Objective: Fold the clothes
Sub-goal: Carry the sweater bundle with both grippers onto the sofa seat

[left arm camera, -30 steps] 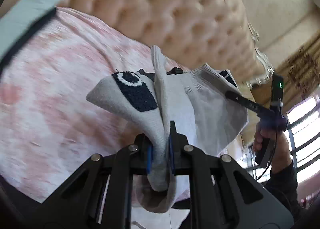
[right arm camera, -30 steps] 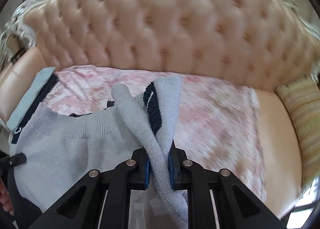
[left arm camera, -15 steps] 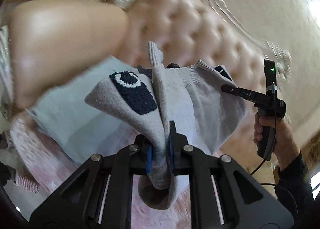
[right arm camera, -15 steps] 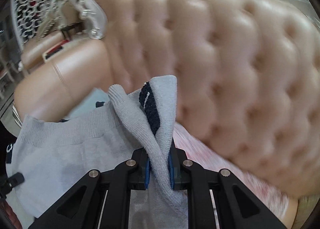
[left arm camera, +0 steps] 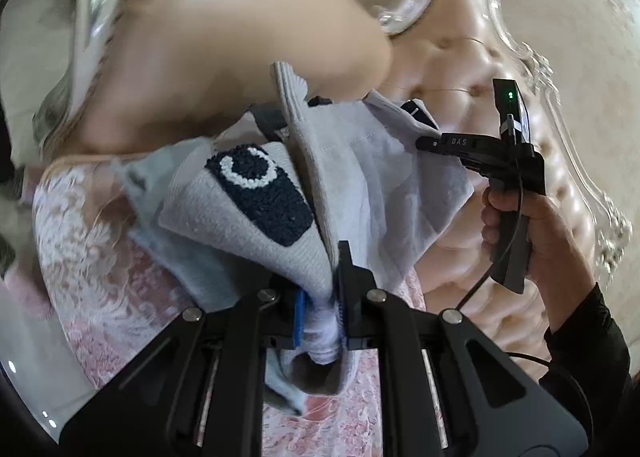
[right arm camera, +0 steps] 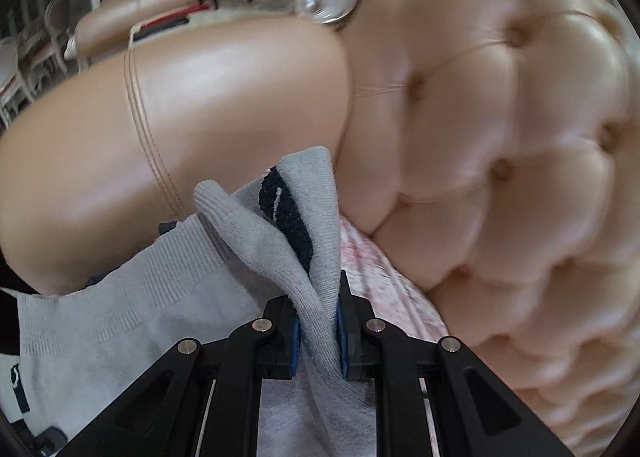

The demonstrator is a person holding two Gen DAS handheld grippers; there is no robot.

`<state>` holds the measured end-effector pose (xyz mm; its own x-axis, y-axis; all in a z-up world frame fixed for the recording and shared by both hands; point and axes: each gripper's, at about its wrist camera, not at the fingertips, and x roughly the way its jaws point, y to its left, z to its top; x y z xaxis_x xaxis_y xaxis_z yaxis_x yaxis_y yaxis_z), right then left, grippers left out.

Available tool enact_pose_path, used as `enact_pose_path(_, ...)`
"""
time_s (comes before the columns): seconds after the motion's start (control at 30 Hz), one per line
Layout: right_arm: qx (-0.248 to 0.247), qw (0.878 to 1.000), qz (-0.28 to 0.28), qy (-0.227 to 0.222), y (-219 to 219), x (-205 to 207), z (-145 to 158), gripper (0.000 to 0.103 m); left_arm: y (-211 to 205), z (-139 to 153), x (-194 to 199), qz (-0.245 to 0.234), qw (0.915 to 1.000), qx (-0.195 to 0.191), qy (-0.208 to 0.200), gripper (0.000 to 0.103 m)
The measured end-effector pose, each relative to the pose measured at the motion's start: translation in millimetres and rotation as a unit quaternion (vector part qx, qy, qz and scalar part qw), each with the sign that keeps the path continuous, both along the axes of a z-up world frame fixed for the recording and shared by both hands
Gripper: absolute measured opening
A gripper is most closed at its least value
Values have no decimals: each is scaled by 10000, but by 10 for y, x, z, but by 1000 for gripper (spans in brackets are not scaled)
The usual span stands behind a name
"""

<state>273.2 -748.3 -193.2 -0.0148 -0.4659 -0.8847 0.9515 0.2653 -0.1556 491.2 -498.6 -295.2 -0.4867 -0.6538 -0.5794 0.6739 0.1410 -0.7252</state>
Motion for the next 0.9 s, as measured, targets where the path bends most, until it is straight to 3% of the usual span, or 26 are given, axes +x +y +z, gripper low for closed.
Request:
enact_pose_path(0.57,464,9980,244,363,-312,279,-1139,16,106,-399,128,250,9988,411,-85,15)
enact_pose_path(0.9,198,9996,-181,-106,-297,89,-1133,30,227,-385,191,398,9975,536,-224,27)
